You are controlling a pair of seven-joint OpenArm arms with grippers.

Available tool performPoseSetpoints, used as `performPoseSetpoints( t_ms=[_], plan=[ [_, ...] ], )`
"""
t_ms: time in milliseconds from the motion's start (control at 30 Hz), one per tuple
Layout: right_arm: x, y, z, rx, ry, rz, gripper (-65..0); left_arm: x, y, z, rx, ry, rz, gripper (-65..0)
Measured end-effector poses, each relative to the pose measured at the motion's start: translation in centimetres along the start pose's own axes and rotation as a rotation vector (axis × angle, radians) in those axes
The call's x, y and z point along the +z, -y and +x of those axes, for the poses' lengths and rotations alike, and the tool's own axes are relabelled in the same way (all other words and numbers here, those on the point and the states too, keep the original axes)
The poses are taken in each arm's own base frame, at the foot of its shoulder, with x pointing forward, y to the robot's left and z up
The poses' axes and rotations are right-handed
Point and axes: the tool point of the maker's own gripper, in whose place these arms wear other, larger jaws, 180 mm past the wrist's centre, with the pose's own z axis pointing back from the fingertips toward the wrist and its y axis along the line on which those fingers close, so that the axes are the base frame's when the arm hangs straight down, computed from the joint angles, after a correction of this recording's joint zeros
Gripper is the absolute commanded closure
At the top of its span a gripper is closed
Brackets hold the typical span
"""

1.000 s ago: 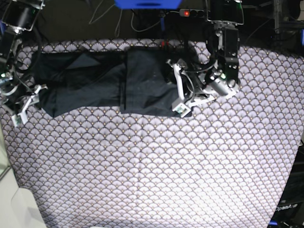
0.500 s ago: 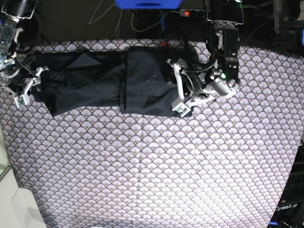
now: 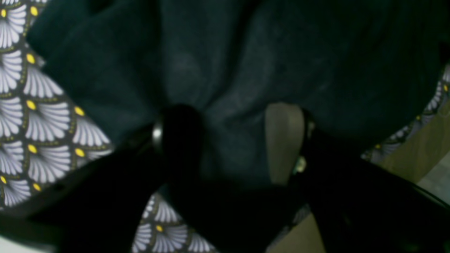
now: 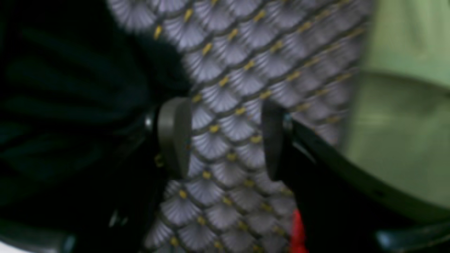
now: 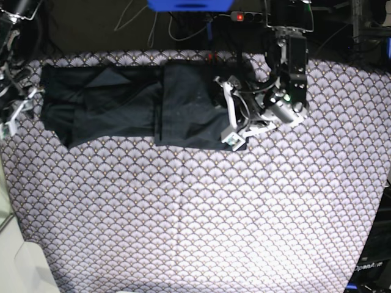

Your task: Fold the T-shirt properly

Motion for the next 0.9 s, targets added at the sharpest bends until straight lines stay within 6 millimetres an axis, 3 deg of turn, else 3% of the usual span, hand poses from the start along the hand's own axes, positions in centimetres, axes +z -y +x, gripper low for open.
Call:
performPoseSetpoints(
  t_ms=[200, 400, 500, 700, 900],
  plan=[
    [1.7, -0.8, 2.7, -0.009, 0.017, 0.053, -33.5, 0.0, 0.0, 0.0, 0.0, 0.0, 0.0, -35.5],
    [2.6, -1.7, 4.2, -0.178, 0.082, 0.272, -36.0, 0.0, 0.0, 0.0, 0.0, 0.0, 0.0, -35.5],
    [2.0, -2.2, 3.2, -0.317, 0.084, 0.379, -37.0, 0.0, 0.0, 0.0, 0.0, 0.0, 0.0, -35.5],
    [0.6, -2.5, -0.1, -0.469, 0.023, 0.425, -39.2, 0.0, 0.0, -0.1, 0.001, -0.002, -0.001, -35.5],
    [0.4, -2.2, 0.1, -0.495, 0.055, 0.415, -39.2, 0.0, 0.0, -0.1, 0.001, -0.002, -0.001, -35.5]
  ],
)
